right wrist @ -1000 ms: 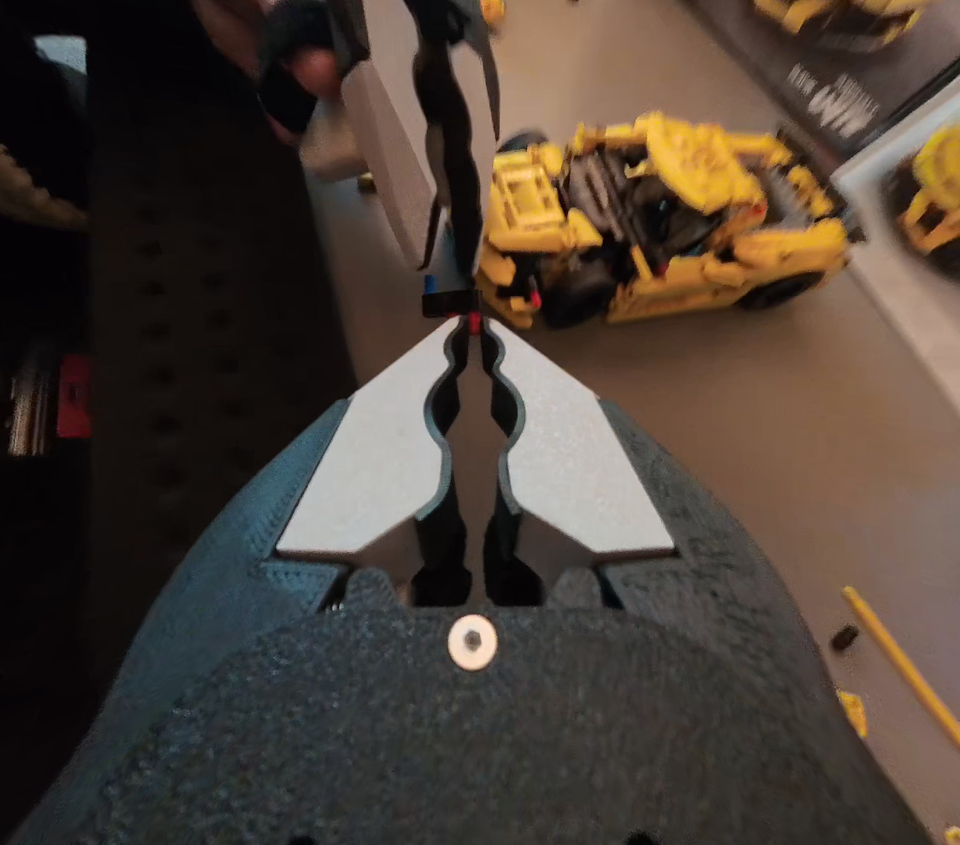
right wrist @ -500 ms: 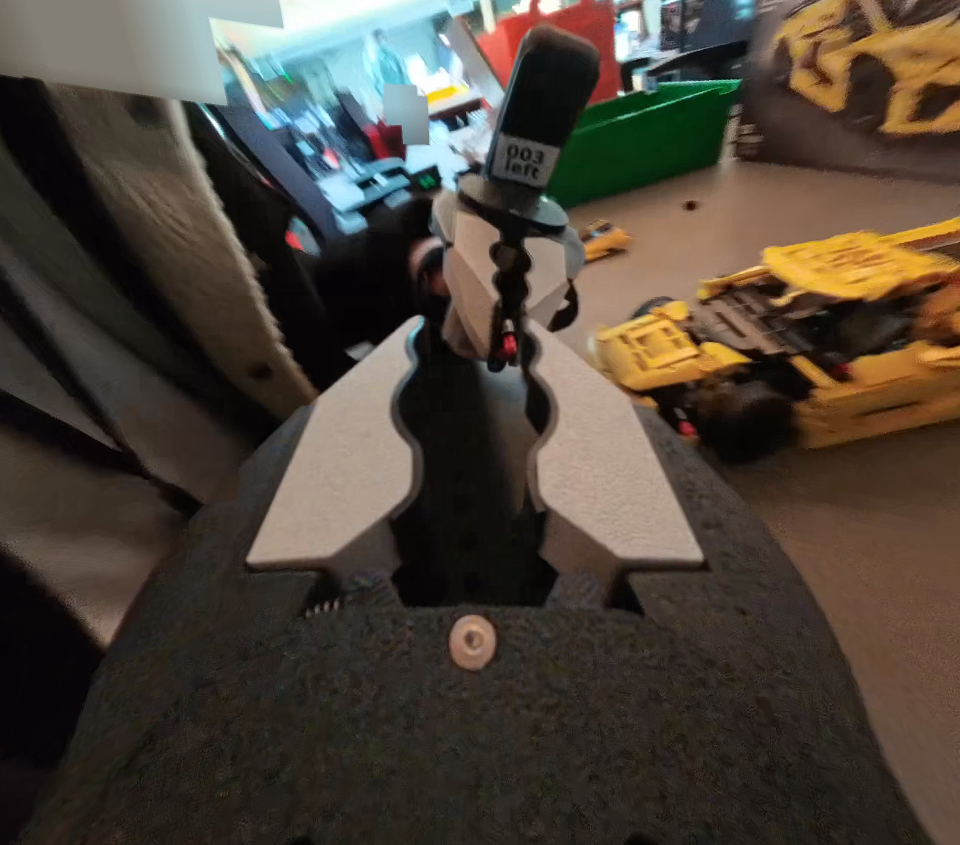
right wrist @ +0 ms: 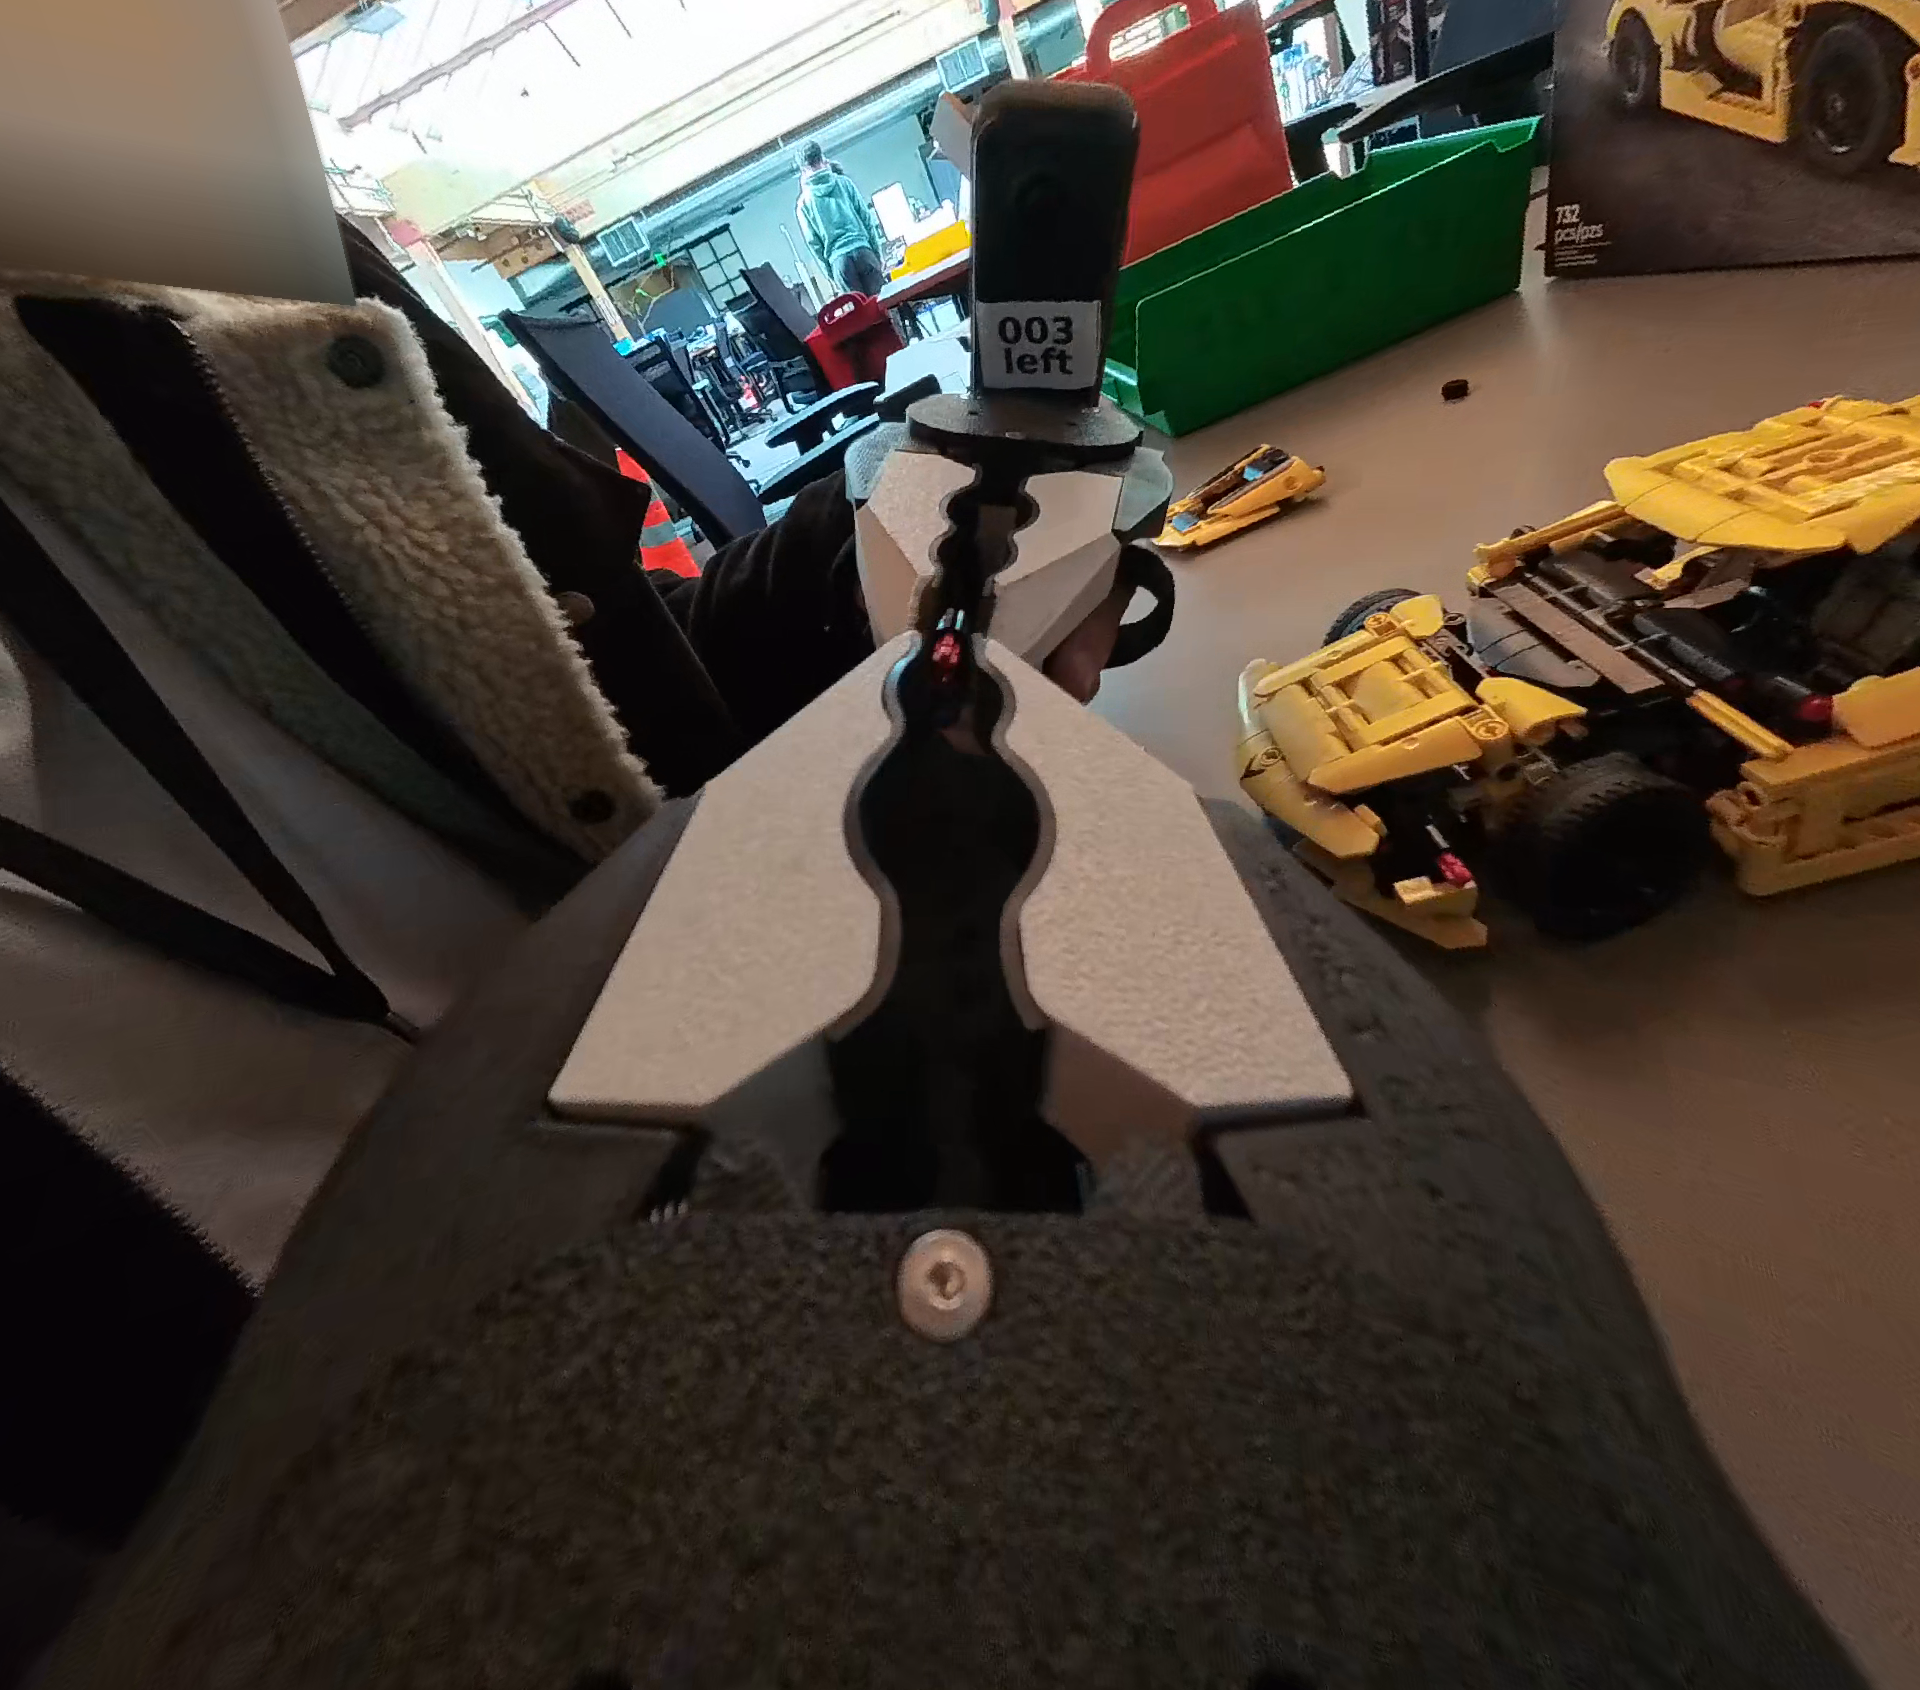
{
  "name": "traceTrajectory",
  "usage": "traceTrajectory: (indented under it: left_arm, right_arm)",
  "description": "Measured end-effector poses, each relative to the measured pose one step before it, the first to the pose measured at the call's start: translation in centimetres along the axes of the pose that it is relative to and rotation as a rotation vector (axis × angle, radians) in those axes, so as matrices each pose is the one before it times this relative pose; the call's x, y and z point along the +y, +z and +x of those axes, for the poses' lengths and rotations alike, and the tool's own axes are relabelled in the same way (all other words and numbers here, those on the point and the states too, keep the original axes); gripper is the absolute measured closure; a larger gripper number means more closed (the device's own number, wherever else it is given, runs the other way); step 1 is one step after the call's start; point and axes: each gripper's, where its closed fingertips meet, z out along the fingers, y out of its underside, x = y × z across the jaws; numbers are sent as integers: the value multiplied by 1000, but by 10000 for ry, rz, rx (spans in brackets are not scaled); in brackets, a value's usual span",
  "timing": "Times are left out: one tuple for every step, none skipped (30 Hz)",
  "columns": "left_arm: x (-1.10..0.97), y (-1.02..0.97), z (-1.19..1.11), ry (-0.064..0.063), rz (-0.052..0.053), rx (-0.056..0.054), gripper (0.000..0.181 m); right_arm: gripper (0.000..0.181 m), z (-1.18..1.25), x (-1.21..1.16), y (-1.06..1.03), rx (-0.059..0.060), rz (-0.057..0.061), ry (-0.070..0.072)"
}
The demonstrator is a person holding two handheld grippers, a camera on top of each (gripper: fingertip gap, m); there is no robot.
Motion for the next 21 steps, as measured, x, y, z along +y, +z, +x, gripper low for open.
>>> traceTrajectory:
  left_arm:
    - [-66, -1, -10, 21, 35, -22, 174]
    - [-20, -9, -43, 58, 10, -58, 174]
    - [48, 11, -58, 46, -25, -53, 175]
    - [7, -4, -63, 12, -2, -45, 175]
    - [-23, -9, -24, 25, 12, -28, 175]
    - [-24, -18, -74, 97, -4, -93, 175]
    - [-60, -19, -158, 232, -6, -204, 174]
    - [-20, 6, -115, 343, -44, -235, 175]
    - [-25, 73, -61, 344, -32, -245, 174]
    - [-100, 118, -72, 229, 53, -214, 174]
    - [-21, 67, -126, 18, 19, -119, 174]
    - [129, -4, -129, -97, -58, -19, 174]
    - [58, -33, -32, -58, -22, 24, 174]
    - [-29, -24, 63, 23, 15, 8, 175]
    - [-50, -14, 122, 30, 32, 30, 174]
    - [-272, -44, 157, -88, 180, 71, 175]
    - [-340, -18, 141, -143, 253, 81, 175]
    - [-115, 29, 37, -126, 119, 25, 175]
    - [-165, 31, 29, -105, 141, 21, 175]
    - [-253, 15, 90, -92, 182, 60, 175]
    - [-214, 4, -6, -48, 159, -19, 175]
  right_arm:
    - [176, 47, -61, 5, 46, 46, 10]
    - [176, 23, 0, 2, -27, 38, 65]
    - [175, 44, 59, -10, -37, -6, 95]
    - [175, 70, -18, -5, 15, 29, 30]
    - [176, -3, -20, 6, 27, -15, -60]
    - [177, 84, 28, -24, 123, -107, -83]
    - [177, 168, -38, -41, 128, -26, -27]
    - [177, -13, 73, -78, -67, -82, 133]
    - [177, 11, -13, -145, -84, -124, 103]
    - [178, -7, -136, -161, -39, 24, -49]
    - [178, 180, 93, -117, 80, -78, -47]
    - [178, 148, 226, -46, 53, -176, -12]
    - [178, -3, 83, 12, -18, -39, 47]
    - [178, -32, 35, -45, 3, -44, -75]
    - [178, -171, 67, -20, -83, -82, -58]
    - [178, -143, -184, -23, -102, 123, 20]
    - [178, -159, -198, -40, -125, 118, 25]
    - [178, 31, 64, -87, 7, -73, -12]
    - [178, -68, -187, -47, -64, 132, 20]
    - [178, -108, -143, -20, -99, 92, 77]
    - [178, 18, -151, -21, 32, 86, -77]
